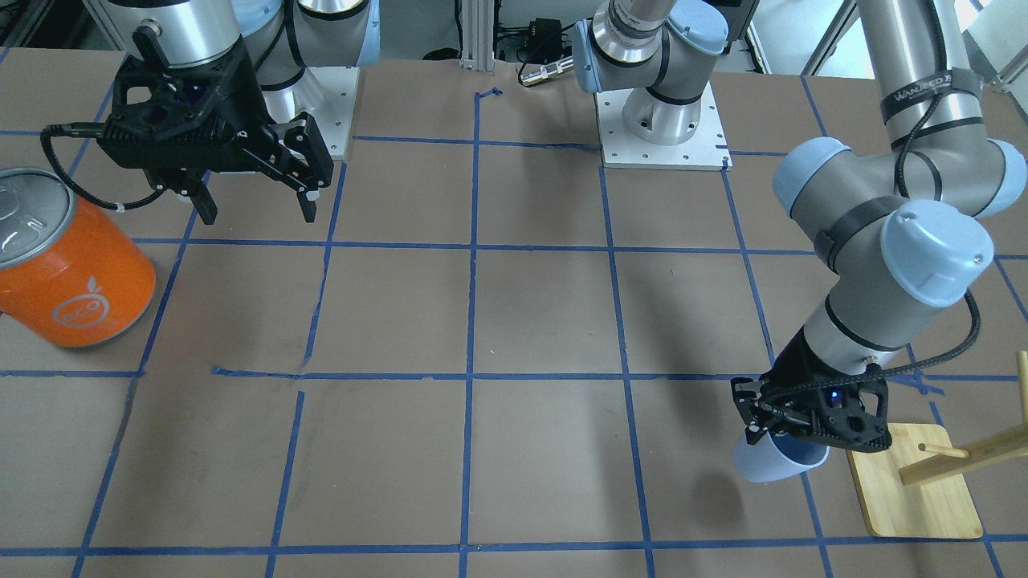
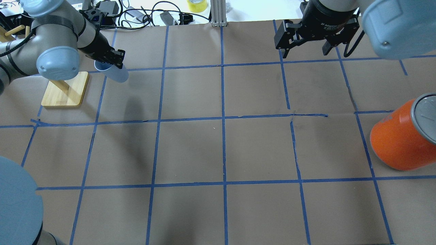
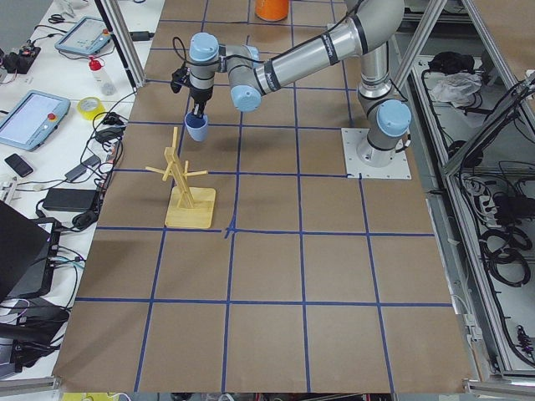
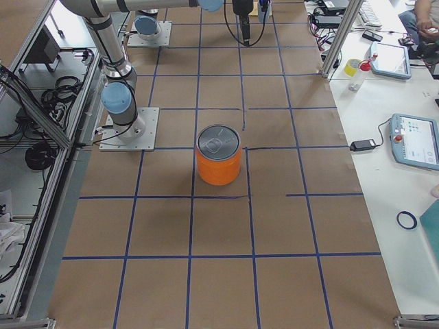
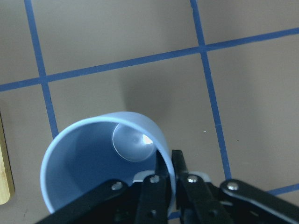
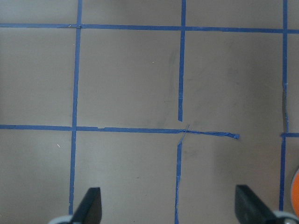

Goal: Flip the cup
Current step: 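Lower the cup upright onto the table beside the wooden board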

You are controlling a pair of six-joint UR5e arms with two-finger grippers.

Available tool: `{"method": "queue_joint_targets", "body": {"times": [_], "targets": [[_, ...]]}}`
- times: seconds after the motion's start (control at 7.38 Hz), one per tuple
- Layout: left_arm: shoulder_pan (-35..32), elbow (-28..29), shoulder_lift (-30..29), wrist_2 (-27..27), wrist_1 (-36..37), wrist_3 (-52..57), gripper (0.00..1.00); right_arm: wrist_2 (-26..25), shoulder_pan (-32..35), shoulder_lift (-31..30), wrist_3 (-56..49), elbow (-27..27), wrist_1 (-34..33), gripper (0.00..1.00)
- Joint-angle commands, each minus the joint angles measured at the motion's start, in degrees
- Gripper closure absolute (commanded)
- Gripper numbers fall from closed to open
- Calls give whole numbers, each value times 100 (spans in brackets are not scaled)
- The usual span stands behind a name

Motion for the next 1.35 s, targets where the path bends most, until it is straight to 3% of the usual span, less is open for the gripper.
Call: {"method": "queue_joint_targets", "body": {"times": [0.0, 0.68, 0.81, 0.95, 1.08, 1.22], "targets": [[-13, -265, -185, 5, 676, -147, 100, -2, 0, 0, 0, -5, 5, 0], [-65, -275, -467, 14, 845, -174, 100, 7, 0, 0, -9, 3, 5, 0], [-65, -275, -467, 14, 836, -183, 94, 16, 0, 0, -1, 3, 5, 0], [-74, -284, -476, 14, 819, -192, 76, 7, 0, -8, 0, 29, 5, 0], [-83, -275, -467, 5, 827, -192, 67, 7, 0, -17, 0, 108, -21, 0], [-127, -275, -467, -4, 836, -200, 46, 7, 0, -26, 8, 144, -56, 0]]}}
